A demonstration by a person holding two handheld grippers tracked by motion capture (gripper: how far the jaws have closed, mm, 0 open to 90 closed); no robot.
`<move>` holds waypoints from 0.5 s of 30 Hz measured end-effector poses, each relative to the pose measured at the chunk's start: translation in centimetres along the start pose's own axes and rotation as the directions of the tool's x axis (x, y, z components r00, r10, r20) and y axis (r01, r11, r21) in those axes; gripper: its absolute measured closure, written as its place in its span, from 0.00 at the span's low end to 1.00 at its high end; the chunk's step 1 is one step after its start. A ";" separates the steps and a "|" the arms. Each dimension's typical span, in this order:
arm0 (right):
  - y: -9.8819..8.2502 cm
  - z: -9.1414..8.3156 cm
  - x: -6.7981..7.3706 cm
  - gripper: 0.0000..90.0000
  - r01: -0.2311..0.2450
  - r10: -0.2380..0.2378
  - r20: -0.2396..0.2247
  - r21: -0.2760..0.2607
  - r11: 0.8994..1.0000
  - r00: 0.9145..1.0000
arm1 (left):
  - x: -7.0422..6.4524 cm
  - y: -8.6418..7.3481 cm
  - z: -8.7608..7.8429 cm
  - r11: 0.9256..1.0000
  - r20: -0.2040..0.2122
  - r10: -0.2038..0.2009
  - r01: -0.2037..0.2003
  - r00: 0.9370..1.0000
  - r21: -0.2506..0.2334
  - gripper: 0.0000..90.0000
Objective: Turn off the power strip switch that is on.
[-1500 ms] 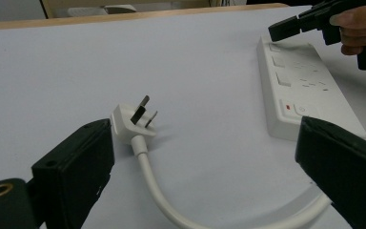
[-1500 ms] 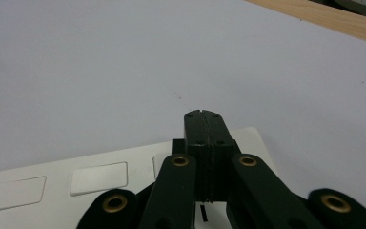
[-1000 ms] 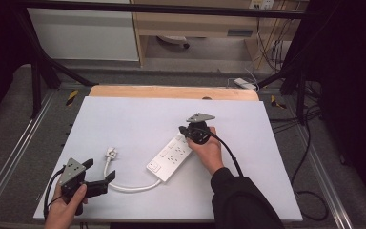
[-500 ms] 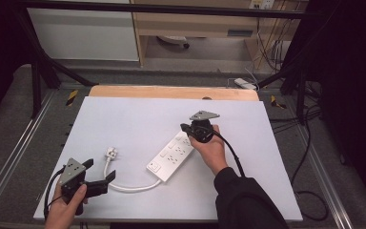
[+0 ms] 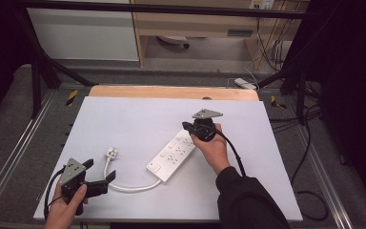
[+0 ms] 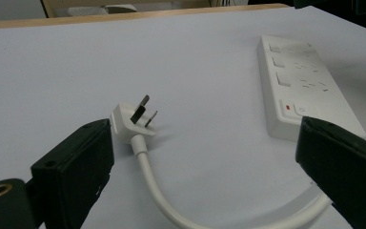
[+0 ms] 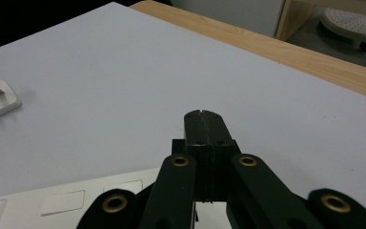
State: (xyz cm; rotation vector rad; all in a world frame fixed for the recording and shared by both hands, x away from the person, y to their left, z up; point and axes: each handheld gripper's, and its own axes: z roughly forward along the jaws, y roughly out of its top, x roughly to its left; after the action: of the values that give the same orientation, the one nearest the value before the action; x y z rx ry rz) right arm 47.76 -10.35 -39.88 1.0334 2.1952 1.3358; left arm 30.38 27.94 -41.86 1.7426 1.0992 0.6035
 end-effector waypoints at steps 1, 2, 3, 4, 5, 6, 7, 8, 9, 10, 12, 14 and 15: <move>0.0 -0.1 0.0 1.00 0.003 -0.003 -0.001 -0.002 1.000 1.000 | 0.0 0.0 0.0 1.000 -0.003 0.000 0.000 1.000 0.001 0.06; 0.1 -0.1 0.0 1.00 0.005 -0.005 -0.001 -0.003 1.000 1.000 | 0.0 0.0 0.0 1.000 -0.002 -0.001 0.001 1.000 0.000 0.06; 0.1 -0.2 0.0 1.00 0.002 -0.002 0.001 -0.005 1.000 1.000 | 0.0 0.0 0.0 1.000 -0.001 0.000 0.000 1.000 -0.001 0.06; 0.1 -0.2 0.0 1.00 0.001 -0.001 0.000 -0.008 1.000 1.000 | 0.0 0.0 0.0 1.000 0.000 -0.001 0.001 1.000 -0.001 0.06; 0.2 -0.3 -0.1 1.00 0.001 -0.001 -0.003 -0.010 1.000 1.000 | 0.0 0.0 0.0 1.000 -0.001 -0.001 0.001 1.000 -0.002 0.06; 0.2 -0.4 -0.1 1.00 0.000 0.000 -0.001 -0.011 1.000 1.000 | 0.0 0.0 0.0 1.000 -0.001 -0.001 0.001 1.000 -0.003 0.06; 0.2 -0.4 -0.1 1.00 -0.002 0.002 -0.001 -0.013 1.000 1.000 | 0.0 0.0 0.0 1.000 -0.001 -0.001 0.001 1.000 -0.003 0.06; 0.3 -0.5 -0.1 1.00 -0.001 0.001 -0.001 -0.013 1.000 1.000 | 0.0 0.0 0.0 1.000 -0.001 -0.001 0.001 1.000 -0.003 0.06; 0.3 -0.5 -0.1 1.00 -0.003 0.003 -0.002 -0.014 1.000 1.000 | 0.0 0.0 0.0 1.000 -0.001 -0.001 0.001 1.000 -0.003 0.06; 0.4 -0.6 -0.2 1.00 -0.003 0.003 0.001 -0.014 1.000 1.000 | 0.0 0.0 0.0 1.000 -0.002 0.000 0.000 1.000 -0.003 0.06; 0.4 -0.8 -0.4 1.00 -0.006 0.006 0.002 -0.017 1.000 1.000 | 0.0 0.0 0.0 1.000 -0.002 -0.001 0.001 1.000 -0.002 0.06; 0.5 -1.0 -0.5 1.00 -0.009 0.009 0.005 -0.022 1.000 1.000 | 0.0 0.0 0.0 1.000 -0.002 -0.001 0.001 1.000 -0.002 0.06; 0.5 -1.1 -0.6 1.00 -0.009 0.009 0.005 -0.022 1.000 1.000 | 0.0 0.0 0.0 1.000 -0.001 -0.001 0.001 1.000 -0.002 0.06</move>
State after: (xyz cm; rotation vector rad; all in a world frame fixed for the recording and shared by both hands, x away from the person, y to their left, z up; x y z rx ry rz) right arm 47.63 -11.30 -38.89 1.0389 2.1699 1.3565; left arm 30.37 27.96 -41.85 1.7406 1.0998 0.6049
